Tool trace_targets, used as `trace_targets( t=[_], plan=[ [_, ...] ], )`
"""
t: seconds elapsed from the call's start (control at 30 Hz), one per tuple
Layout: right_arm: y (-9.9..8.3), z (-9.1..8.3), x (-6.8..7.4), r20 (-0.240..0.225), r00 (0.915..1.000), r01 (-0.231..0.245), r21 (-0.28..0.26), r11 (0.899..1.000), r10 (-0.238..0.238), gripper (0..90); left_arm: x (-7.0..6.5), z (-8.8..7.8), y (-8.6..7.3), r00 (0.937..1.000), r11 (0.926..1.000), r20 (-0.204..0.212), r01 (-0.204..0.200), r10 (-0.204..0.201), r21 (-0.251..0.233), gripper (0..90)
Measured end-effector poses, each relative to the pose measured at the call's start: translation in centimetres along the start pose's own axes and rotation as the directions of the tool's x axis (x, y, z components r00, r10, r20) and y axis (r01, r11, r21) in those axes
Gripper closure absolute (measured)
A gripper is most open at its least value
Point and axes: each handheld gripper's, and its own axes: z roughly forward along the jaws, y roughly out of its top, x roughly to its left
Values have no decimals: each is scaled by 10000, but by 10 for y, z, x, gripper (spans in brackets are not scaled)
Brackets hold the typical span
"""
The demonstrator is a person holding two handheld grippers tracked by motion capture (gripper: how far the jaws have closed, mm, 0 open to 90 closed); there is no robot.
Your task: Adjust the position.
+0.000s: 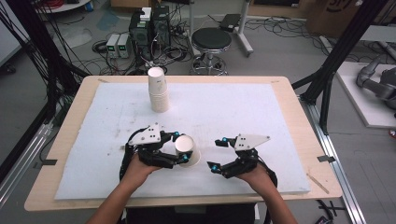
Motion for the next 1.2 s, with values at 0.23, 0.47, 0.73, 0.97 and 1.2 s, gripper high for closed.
trace_targets(
  t=[0.23, 0.47, 0.73, 0.97, 1.2],
  plan=[
    [4, 10, 5, -480, 9987, 196, 12, 9998, -195, 169, -4, 9, 1, 9991, 10000, 410, -51, 48, 79, 351],
    [5, 19, 8, -791, 9965, 282, 153, 9995, -269, 169, -7, 18, 1, 9978, 9999, 658, -96, 87, 135, 351],
    [5, 21, 8, -1097, 9935, 322, 93, 9994, -310, 215, -9, 26, -1, 9953, 10000, 972, 3, -9, 58, 352],
    [3, 24, 8, -1442, 9893, 252, 154, 9996, -227, 274, -11, 31, -1, 9943, 10000, 1067, -5, 5, -4, 353],
    [4, 24, 9, -1495, 9876, 524, 249, 9983, -481, 354, -12, 32, -3, 9944, 9999, 1054, -34, 23, 95, 347]
  ],
)
